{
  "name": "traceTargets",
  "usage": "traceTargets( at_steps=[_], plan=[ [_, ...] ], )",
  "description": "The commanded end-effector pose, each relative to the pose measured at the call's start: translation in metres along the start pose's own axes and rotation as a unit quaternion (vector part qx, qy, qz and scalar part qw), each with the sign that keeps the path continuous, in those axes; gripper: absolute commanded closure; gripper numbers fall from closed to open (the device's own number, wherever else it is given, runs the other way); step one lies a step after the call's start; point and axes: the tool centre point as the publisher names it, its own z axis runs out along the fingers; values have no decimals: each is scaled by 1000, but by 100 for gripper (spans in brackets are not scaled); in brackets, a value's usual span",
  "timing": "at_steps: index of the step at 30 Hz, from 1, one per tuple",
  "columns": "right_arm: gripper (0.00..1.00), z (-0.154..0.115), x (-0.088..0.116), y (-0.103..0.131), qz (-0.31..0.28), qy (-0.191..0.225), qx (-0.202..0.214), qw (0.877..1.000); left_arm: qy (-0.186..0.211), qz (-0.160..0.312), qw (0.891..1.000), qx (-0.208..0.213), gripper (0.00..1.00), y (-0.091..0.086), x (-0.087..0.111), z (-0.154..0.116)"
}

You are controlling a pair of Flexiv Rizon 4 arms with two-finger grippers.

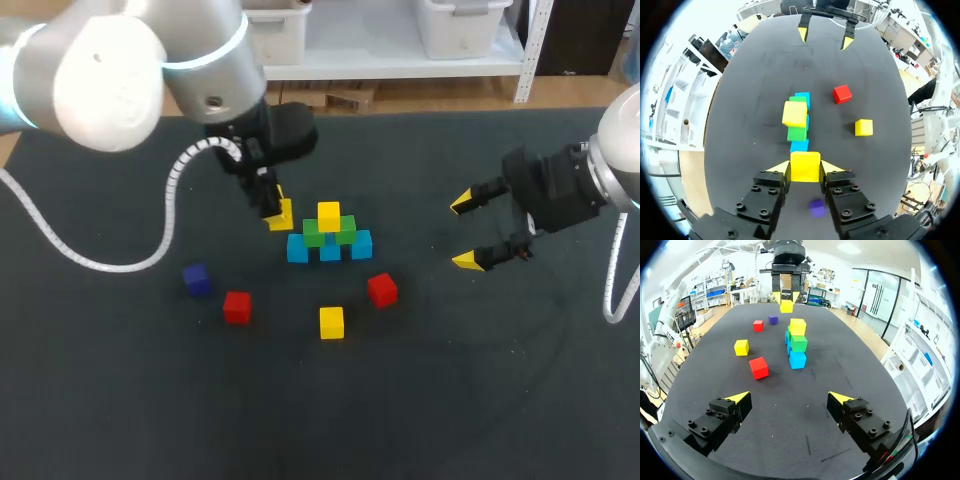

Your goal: Place the blue cubes, place green cubes on the blue cubes, place the yellow cubes on the green cubes, then place the red cubes on the yellow cubes, and place purple cube on the red cubes.

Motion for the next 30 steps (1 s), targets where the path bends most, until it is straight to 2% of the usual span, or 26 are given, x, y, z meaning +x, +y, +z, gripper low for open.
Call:
traceTargets(
  at_steps=[1,11,30],
  plan=[
    [0,0,0,0,-1,-1,1,1000,-2,1,1000,3,100,0,-8,6],
    [0,0,0,0,-1,-1,1,1000,-17,7,1000,10,100,1,-16,14],
    [0,0,0,0,-1,-1,1,1000,-17,18,1000,11,100,14,-24,23]
  ],
)
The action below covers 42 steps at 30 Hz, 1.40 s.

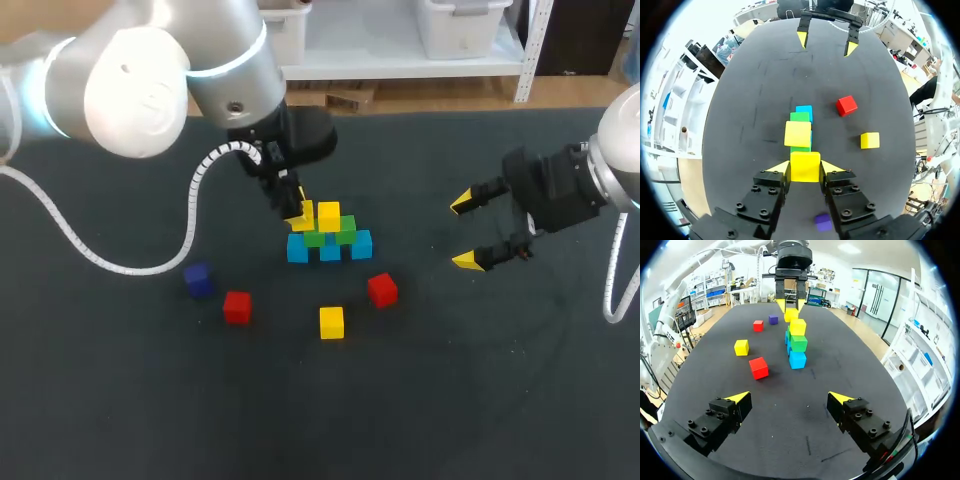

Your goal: Place the blue cubes, place green cubes on the blue cubes, place the yellow cubes on the green cubes, then place the red cubes on the yellow cubes, and place purple cube on the red cubes.

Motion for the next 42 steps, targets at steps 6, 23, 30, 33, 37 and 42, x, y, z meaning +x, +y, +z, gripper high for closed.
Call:
traceTargets(
  at_steps=[6,23,30,33,37,42],
  plan=[
    [0,0,0,0,-1,-1,1,1000,5,1,1000,6,100,8,-1,3],
    [0,0,0,0,-1,-1,1,1000,5,5,1000,10,100,12,-5,7],
    [0,0,0,0,-1,-1,1,1000,6,5,1000,12,100,12,-4,8],
    [0,0,0,0,-1,-1,1,1000,7,5,1000,13,100,12,-4,8],
    [0,0,0,0,-1,-1,1,1000,7,6,1000,15,100,12,-4,9],
    [0,0,0,0,-1,-1,1,1000,7,6,1000,17,100,11,-3,10]
  ],
)
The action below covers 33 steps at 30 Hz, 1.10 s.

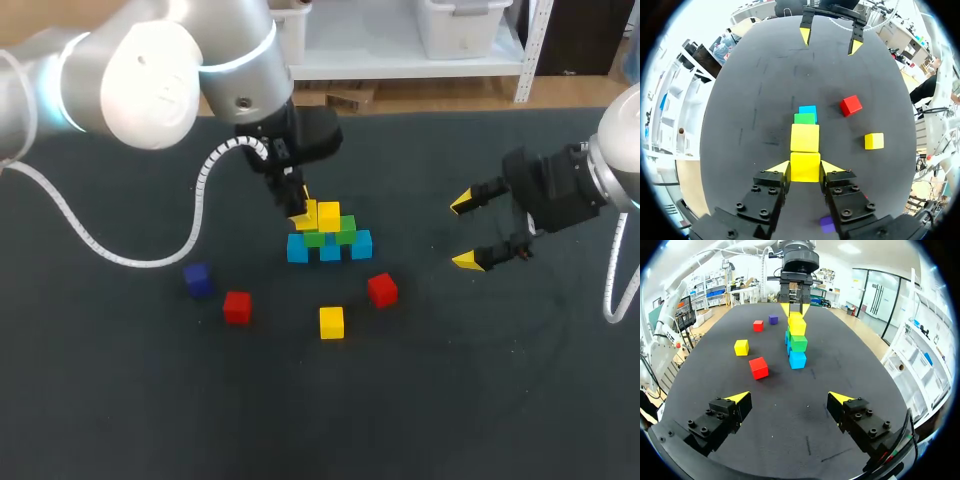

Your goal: Place the blue cubes, place green cubes on the blue cubes, place the yellow cubes on the green cubes, then place the red cubes on the yellow cubes, and place purple cube on the red cubes.

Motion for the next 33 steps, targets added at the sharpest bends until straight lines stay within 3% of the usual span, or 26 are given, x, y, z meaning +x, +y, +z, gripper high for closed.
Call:
traceTargets(
  at_steps=[1,28,33],
  plan=[
    [0,0,0,0,-1,-1,1,1000,1,1,1000,3,100,3,0,1],
    [0,0,0,0,-1,-1,1,1000,4,3,1000,9,100,3,1,5],
    [0,0,0,0,-1,-1,1,1000,4,2,1000,9,92,3,1,5]
  ],
)
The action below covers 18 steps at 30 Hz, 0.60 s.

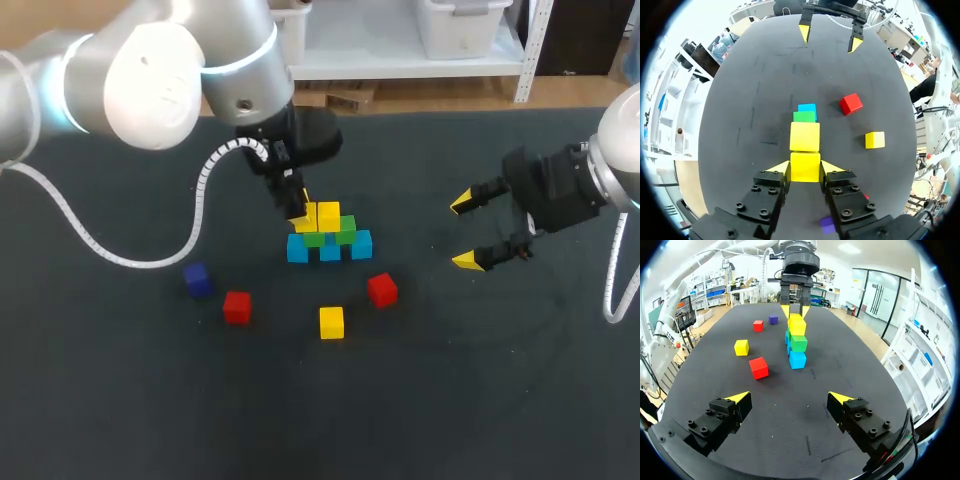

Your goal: Place the blue cubes, place green cubes on the blue cubes, place the yellow cubes on the green cubes, then place the red cubes on the yellow cubes, and place purple cube on the red cubes.

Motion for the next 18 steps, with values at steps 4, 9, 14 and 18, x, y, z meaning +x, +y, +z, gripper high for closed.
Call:
traceTargets(
  at_steps=[4,9,14,18],
  plan=[
    [0,0,0,0,-1,-1,1,1000,1,0,1000,4,92,3,-1,1],
    [0,0,0,0,-1,-1,1,1000,1,0,1000,3,88,4,-1,1],
    [0,0,0,0,-1,-1,1,1000,2,0,1000,3,83,4,0,1],
    [0,0,0,0,-1,-1,1,1000,2,-1,1000,4,79,4,0,1]
  ],
)
